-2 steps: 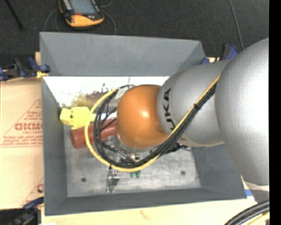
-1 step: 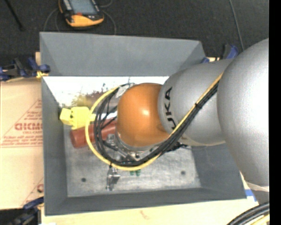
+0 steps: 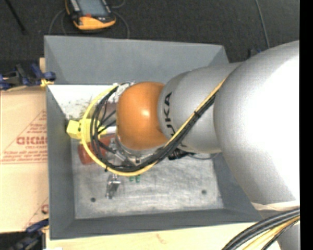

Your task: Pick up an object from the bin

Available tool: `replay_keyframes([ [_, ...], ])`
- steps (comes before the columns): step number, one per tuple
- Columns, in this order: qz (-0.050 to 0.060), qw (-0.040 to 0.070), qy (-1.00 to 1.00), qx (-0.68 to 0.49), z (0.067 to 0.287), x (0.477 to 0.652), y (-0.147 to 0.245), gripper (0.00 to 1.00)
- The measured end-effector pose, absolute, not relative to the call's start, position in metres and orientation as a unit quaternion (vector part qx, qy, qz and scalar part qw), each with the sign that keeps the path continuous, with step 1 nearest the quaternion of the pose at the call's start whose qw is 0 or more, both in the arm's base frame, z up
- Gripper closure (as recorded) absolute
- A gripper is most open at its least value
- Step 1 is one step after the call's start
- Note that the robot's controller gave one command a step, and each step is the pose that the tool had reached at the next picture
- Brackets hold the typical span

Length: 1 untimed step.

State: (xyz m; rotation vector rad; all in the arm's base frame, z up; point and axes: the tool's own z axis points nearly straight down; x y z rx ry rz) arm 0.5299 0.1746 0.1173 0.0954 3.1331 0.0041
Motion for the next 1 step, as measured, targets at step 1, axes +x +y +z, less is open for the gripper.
replay_keyframes([
  [1, -0.001, -0.004, 0.997, 0.078, 0.1284, 0.5770, 0.1911, 0.00],
])
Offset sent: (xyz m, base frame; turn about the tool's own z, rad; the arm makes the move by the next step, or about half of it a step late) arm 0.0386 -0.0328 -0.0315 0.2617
